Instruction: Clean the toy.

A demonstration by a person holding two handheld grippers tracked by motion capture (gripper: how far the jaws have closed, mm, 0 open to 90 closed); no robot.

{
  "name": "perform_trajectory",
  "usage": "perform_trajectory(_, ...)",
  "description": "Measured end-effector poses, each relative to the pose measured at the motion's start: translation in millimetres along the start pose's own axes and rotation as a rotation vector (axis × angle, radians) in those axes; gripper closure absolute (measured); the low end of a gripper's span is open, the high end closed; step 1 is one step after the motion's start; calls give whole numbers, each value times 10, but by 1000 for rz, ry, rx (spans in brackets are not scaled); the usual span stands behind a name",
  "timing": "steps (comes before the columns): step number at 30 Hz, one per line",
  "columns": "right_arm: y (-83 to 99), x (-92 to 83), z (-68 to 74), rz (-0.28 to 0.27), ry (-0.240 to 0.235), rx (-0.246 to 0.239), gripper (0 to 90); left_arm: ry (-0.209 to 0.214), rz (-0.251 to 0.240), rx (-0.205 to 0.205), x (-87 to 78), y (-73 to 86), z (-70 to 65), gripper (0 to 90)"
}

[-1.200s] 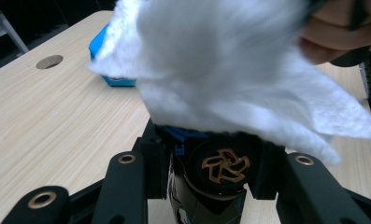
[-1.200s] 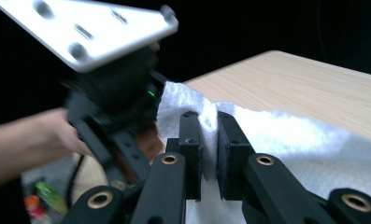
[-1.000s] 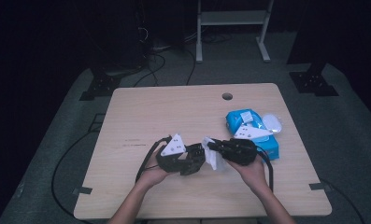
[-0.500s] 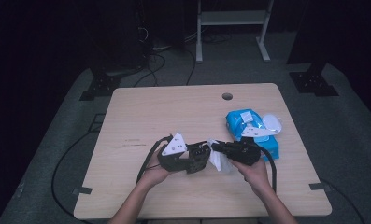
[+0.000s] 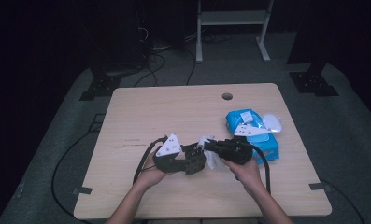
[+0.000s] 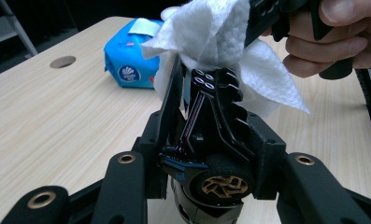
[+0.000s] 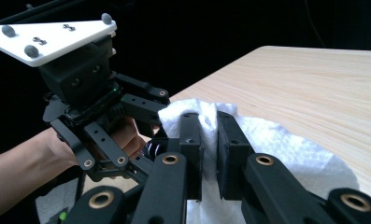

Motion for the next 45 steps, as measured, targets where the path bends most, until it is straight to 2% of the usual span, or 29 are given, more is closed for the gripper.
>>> perform_trajectory(6,-10,170,97,19,-25,-14,818,-7,6,-21,-162,92,26,574)
perform_trajectory(10,-11,229,116,20,-28,-19,818,-19,-11,-31,-211,135,33,576)
perform_trajectory(16,65,129,-53,-10,3,43,816,-14,-8,-20,-201,119,17,575)
perform_trajectory(21,240,92,-246,39,48,92,816,-10,-7,-20,-168,99,20,575)
perform_trajectory(23,335,118,-292,70,40,114,816,-9,-6,-20,-141,82,21,575)
perform_trajectory(25,399,149,-296,77,3,150,818,-3,-2,-11,-90,49,12,576)
perform_trajectory(27,394,138,-301,70,-5,159,825,1,2,-5,-56,23,9,577)
perform_trajectory(29,356,70,-335,39,-44,203,828,6,-3,-3,0,-3,6,577)
perform_trajectory(30,328,24,-346,25,-55,209,829,9,-5,-3,22,-14,7,577)
perform_trajectory(34,273,-115,-378,1,-35,204,833,19,-40,-13,145,-102,13,576)
perform_trajectory(38,216,-211,-393,-20,-20,194,835,27,-50,-20,197,-121,18,575)
perform_trajectory(41,211,-179,-364,-1,-14,172,834,22,-30,-22,170,-45,7,574)
perform_trajectory(43,223,-117,-332,9,-15,158,834,24,-48,-45,90,28,23,574)
perform_trajectory(45,216,-38,-277,16,-30,144,834,22,-52,-51,17,85,26,572)
Point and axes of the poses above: each handheld gripper's, and its own axes: x roughly forward along the jaws, y roughly out of its underside, z roughly to its left, the point moved 3 cm from there along x, roughly forward along the jaws, and after that the axes turned 7 degrees about x, right-handed, at the moved point
